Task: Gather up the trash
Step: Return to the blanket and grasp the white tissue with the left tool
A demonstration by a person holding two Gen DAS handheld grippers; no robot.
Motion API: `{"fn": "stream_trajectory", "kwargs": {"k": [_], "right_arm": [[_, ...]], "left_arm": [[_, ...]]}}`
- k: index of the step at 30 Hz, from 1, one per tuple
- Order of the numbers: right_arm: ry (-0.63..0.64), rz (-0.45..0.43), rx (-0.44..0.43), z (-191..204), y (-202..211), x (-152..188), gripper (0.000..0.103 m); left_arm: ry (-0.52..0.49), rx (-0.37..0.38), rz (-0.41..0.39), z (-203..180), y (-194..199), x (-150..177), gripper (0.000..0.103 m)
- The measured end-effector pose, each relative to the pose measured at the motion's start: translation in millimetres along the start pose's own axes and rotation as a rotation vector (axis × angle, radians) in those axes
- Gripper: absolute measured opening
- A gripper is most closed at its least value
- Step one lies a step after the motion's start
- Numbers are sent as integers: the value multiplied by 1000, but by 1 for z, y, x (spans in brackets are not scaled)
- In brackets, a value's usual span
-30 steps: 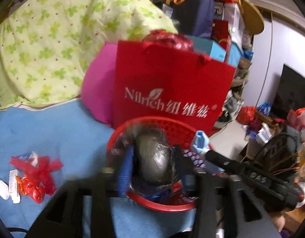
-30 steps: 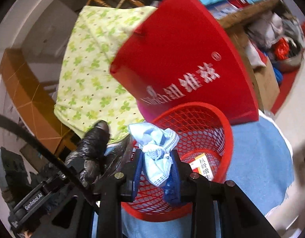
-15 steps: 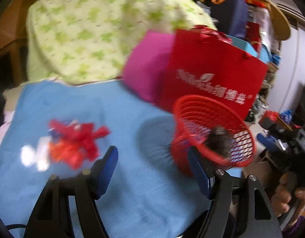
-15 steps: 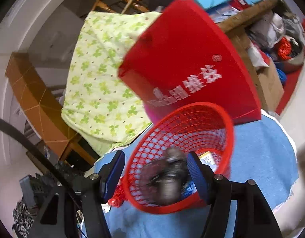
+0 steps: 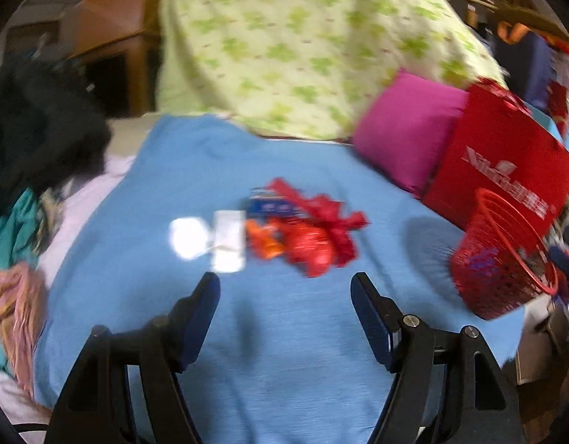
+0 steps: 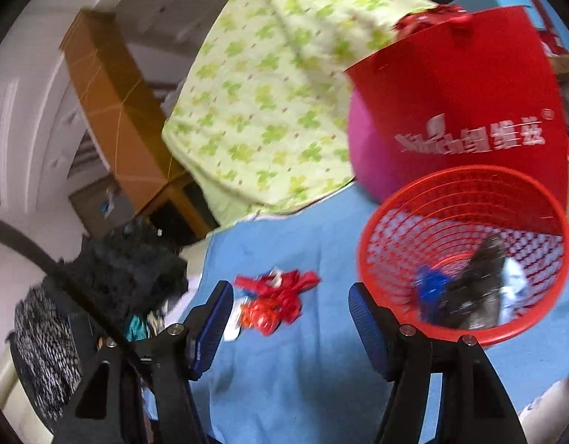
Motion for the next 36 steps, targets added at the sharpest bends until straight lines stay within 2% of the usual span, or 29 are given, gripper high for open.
{"fn": "stream_trajectory", "kwargs": {"k": [6,12,19,23,26,31,36], "right_arm": [[19,107,-26,25,-38,28,69],[60,206,-34,39,-74,51,69],[82,279,-53,47,-115,62,69],[75,352,-82,49,-154,68,69],[74,370,-96,52,-182,69,67],[120,394,-105,62,-223,73,52],[128,422,-80,61,-260,82,51]], "left_arm": [[64,-55,1,49,-9,3,74],[106,-77,25,77,-30,9,74],[134,-95,32,101,-60,4,74],[169,-103,39,118,-80,-1,74],[191,-107,48,127,-92,-3,74],[201,-74,50,131,-110,-15,74],[163,-73,51,129,-131,-27,74]]}}
Point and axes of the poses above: each gripper's, at about its wrist camera, not at the fingertips, and y roughly against the way its jaws point, z to its left, x to its underside, the point moved 10 cm from there along -y, roughly the way its jaws point, and after that the axes turned 5 degrees about y, right-handed, at the moved point
